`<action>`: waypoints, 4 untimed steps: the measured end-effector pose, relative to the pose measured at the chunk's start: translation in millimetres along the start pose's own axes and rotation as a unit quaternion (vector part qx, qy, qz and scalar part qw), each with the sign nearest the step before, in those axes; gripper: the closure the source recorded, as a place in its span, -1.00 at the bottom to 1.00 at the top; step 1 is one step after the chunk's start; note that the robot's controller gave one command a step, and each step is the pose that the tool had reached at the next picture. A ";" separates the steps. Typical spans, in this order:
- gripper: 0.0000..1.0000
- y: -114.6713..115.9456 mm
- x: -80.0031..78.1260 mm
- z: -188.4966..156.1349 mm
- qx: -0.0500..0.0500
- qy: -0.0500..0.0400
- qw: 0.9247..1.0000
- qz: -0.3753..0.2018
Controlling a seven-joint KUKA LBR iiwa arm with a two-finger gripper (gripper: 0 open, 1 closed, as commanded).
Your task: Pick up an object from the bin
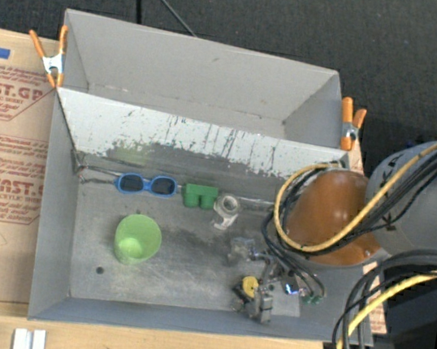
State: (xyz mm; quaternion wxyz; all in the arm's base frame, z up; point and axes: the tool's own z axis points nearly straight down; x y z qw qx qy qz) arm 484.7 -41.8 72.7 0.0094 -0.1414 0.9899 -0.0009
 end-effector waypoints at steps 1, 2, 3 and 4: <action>1.00 0.5 5.6 2.8 -0.003 0.010 1.000 0.002; -1.00 -1.2 0.1 -0.3 -0.001 0.003 1.000 0.002; -1.00 -1.1 -21.6 -86.9 -0.001 0.005 0.999 -0.040; -1.00 -17.6 4.5 1.6 0.000 -0.002 0.998 -0.065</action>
Offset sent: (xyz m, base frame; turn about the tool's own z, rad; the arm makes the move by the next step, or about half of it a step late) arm 0.0000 0.0000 0.0000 0.0000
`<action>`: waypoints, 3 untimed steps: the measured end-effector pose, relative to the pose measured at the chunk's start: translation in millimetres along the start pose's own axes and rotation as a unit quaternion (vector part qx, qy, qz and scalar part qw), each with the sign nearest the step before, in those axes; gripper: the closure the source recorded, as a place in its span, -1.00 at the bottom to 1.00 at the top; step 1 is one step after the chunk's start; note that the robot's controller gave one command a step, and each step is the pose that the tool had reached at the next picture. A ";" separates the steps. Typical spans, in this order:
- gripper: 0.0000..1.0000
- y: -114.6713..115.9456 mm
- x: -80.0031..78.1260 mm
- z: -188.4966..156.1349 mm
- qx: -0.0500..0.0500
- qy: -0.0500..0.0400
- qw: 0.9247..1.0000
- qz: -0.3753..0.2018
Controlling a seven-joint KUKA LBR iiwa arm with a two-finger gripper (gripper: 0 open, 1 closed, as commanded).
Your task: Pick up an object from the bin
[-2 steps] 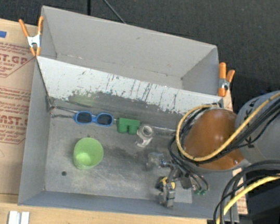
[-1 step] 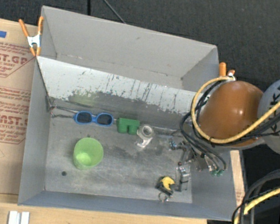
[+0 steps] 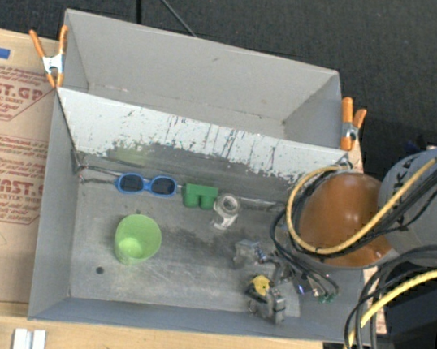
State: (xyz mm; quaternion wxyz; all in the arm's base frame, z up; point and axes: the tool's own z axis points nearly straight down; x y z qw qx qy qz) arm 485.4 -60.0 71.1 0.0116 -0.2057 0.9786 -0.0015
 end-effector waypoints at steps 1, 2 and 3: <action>-1.00 -56.5 8.7 1.6 -0.002 0.010 0.997 0.071; -1.00 3.2 0.3 -4.3 -0.003 0.007 0.994 0.111; -1.00 -23.9 11.3 0.2 -0.001 0.007 0.990 0.140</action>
Offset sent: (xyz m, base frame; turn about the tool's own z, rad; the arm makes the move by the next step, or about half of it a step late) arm 0.0143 -0.0544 -0.0011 0.1406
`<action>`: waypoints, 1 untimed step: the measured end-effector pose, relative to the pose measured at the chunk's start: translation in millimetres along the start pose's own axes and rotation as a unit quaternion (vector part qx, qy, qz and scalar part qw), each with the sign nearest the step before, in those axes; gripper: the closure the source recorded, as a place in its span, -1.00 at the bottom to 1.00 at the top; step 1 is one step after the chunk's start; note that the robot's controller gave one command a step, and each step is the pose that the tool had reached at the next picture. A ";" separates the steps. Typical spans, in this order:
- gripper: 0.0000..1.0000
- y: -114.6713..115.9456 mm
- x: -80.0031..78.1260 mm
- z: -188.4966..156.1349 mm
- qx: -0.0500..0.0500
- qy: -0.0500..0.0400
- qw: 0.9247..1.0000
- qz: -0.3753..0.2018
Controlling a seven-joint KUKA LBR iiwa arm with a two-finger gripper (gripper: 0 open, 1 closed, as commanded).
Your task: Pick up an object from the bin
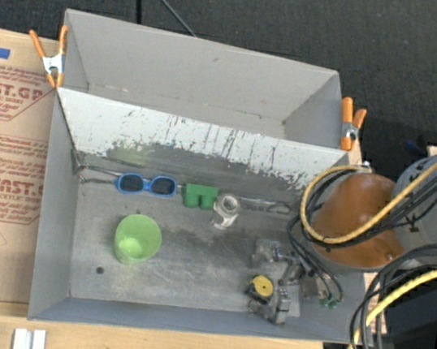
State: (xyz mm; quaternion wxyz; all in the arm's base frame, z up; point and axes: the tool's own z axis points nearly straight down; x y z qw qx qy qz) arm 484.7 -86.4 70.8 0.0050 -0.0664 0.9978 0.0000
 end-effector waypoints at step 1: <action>1.00 1.5 1.9 0.7 -0.001 0.004 1.000 -0.002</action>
Offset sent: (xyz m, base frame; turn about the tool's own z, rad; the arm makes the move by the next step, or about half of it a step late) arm 0.0000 0.0000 0.0000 0.0000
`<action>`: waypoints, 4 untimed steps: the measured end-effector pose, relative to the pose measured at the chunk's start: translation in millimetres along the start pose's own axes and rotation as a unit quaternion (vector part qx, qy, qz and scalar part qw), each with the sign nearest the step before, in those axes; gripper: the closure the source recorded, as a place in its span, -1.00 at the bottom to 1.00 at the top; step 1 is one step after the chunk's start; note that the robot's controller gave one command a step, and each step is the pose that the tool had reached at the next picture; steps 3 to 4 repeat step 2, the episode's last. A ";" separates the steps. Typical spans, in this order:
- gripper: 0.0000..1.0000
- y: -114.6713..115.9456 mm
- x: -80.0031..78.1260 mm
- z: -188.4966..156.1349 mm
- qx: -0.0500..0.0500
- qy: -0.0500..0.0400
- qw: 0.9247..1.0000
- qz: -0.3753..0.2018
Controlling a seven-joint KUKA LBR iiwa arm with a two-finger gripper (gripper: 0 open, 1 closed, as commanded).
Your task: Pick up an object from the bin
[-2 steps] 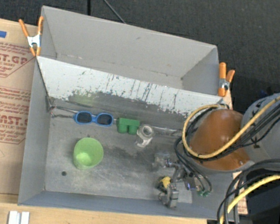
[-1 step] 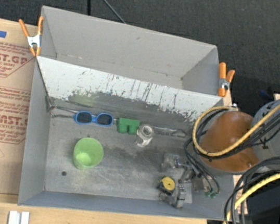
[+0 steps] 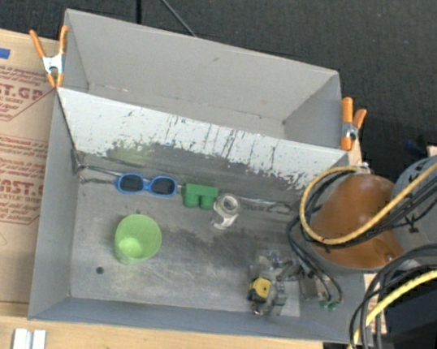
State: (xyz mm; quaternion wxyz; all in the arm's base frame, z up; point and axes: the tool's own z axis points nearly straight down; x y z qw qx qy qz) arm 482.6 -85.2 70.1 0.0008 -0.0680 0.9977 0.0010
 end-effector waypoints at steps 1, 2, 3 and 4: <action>1.00 -2.5 -19.2 -96.7 0.002 -0.003 1.000 -0.008; 1.00 -1.0 -33.5 -222.8 0.003 -0.005 1.000 -0.015; 1.00 -1.0 -33.5 -222.8 0.003 -0.005 1.000 -0.015; 1.00 -1.0 -33.5 -222.8 0.003 -0.005 1.000 -0.015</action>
Offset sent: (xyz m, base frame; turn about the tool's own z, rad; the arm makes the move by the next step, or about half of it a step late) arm 0.0169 -0.0008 0.0927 -0.0160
